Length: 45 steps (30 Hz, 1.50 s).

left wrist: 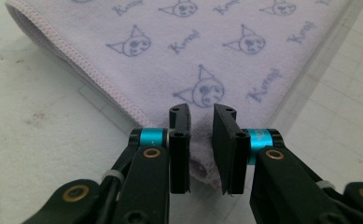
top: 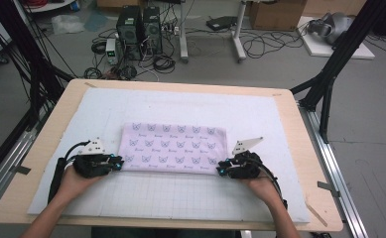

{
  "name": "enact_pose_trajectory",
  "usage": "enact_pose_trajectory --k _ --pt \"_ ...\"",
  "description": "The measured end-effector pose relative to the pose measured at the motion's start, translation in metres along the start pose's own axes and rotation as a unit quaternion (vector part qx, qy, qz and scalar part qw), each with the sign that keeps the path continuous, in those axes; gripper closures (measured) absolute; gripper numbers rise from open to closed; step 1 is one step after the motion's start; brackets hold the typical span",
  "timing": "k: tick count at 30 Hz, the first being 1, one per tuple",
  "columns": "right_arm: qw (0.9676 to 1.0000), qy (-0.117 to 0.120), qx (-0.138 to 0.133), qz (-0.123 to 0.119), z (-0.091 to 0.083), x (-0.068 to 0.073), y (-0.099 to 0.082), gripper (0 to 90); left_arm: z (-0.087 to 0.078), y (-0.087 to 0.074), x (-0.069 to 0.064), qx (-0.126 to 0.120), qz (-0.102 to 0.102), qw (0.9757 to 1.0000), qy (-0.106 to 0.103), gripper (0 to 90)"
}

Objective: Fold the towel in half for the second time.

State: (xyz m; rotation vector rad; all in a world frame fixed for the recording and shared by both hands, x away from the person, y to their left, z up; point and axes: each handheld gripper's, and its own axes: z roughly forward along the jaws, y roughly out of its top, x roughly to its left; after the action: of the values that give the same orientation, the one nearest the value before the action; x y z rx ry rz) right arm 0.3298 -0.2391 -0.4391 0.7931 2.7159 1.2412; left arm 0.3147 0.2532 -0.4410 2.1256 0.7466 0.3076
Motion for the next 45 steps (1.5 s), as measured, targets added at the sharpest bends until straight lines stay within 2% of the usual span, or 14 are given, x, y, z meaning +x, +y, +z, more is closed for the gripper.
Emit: enact_pose_trajectory --k 4,5,8,10,11,13,18,20,21,25,29,33,37,45 --pt "0.9997 -0.012 -0.021 -0.006 -0.005 0.001 0.001 69.5 -0.002 0.003 0.001 -0.003 -0.002 1.0000 0.001 69.3" --pt "0.9993 -0.017 -0.034 -0.006 -0.007 0.001 0.003 68.8 -0.002 0.004 0.002 -0.003 -0.003 1.0000 0.002 68.1" --pt "0.9980 -0.031 -0.054 0.005 -0.012 -0.002 0.011 62.8 -0.004 0.010 0.005 -0.013 -0.012 0.9998 0.003 64.5" --pt "0.9970 -0.034 -0.069 0.005 -0.013 -0.004 0.019 59.8 -0.005 0.015 0.005 -0.023 -0.016 0.9996 0.007 60.5" --pt "0.9961 -0.043 -0.076 0.002 -0.013 -0.004 0.023 57.4 -0.005 0.017 0.005 -0.027 -0.018 0.9994 0.007 58.6" --pt "0.9955 -0.045 -0.083 0.007 -0.012 -0.006 0.032 54.8 -0.005 0.022 0.005 -0.033 -0.020 0.9992 0.011 54.9" --pt "0.9937 -0.063 -0.093 -0.002 -0.008 -0.005 0.043 43.4 -0.006 0.026 0.000 -0.048 -0.031 0.9979 0.029 42.6" --pt "0.9935 -0.076 -0.084 -0.003 -0.006 -0.004 0.043 37.3 -0.008 0.024 -0.001 -0.050 -0.034 0.9976 0.034 39.5" --pt "0.9940 -0.076 -0.079 0.002 -0.005 -0.004 0.042 34.9 -0.008 0.023 -0.002 -0.049 -0.035 0.9976 0.036 38.5" --pt "0.9931 -0.076 -0.089 0.009 -0.008 0.000 0.038 29.8 -0.015 0.020 -0.007 -0.057 -0.043 0.9966 0.040 34.3" --pt "0.9929 -0.077 -0.090 0.004 -0.011 0.004 0.031 27.3 -0.023 0.018 -0.017 -0.067 -0.040 0.9959 0.045 32.8" --pt "0.9928 -0.082 -0.088 0.004 -0.014 0.008 0.024 24.6 -0.030 0.016 -0.020 -0.063 -0.034 0.9960 0.055 32.3" --pt "0.9920 -0.085 -0.093 0.003 -0.020 0.013 0.020 24.2 -0.033 0.009 -0.021 -0.060 -0.038 0.9955 0.062 31.9" --pt "0.9899 -0.097 -0.103 0.009 -0.030 0.017 0.008 21.1 -0.041 -0.002 -0.026 -0.049 -0.036 0.9958 0.069 29.8"
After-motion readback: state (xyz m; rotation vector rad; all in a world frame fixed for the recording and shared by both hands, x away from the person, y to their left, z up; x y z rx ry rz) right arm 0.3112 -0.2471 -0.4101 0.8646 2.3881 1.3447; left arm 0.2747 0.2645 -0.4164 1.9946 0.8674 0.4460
